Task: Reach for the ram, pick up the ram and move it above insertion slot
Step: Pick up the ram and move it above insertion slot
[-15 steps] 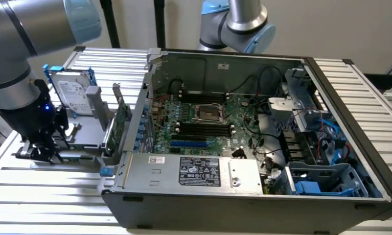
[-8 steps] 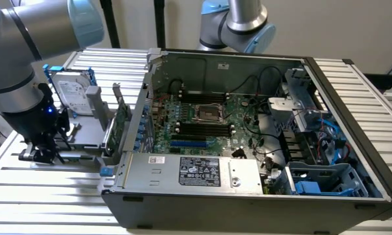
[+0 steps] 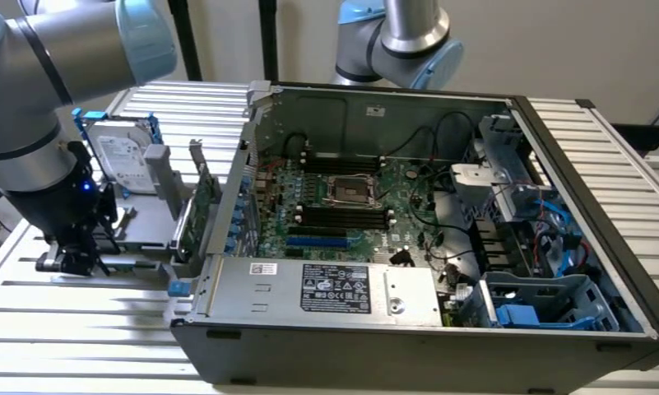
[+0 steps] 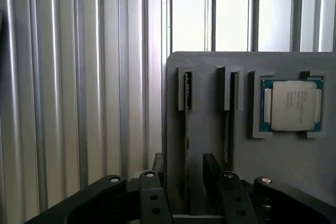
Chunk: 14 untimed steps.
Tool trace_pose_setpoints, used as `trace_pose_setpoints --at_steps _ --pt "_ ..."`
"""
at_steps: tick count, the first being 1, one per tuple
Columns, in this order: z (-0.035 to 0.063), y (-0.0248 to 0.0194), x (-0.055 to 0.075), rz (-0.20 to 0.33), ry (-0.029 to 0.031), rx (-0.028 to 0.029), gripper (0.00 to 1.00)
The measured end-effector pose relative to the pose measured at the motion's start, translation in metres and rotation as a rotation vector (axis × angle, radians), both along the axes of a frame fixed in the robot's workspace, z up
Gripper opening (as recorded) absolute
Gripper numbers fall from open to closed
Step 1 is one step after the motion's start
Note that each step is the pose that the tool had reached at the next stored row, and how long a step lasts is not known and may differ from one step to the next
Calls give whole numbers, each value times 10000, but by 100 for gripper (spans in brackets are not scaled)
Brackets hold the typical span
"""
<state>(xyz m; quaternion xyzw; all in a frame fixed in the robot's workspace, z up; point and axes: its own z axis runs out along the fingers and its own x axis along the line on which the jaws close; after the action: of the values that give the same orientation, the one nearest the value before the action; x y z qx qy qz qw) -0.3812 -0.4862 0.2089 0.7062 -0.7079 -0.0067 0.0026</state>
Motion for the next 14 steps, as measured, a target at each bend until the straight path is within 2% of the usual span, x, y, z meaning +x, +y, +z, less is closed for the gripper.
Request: trace_pose_setpoints --at_steps 4,9,14 --pt "-17 2 2 42 1 36 42" --pt "-36 8 8 44 -3 120 42" --pt "-63 16 17 45 20 134 42"
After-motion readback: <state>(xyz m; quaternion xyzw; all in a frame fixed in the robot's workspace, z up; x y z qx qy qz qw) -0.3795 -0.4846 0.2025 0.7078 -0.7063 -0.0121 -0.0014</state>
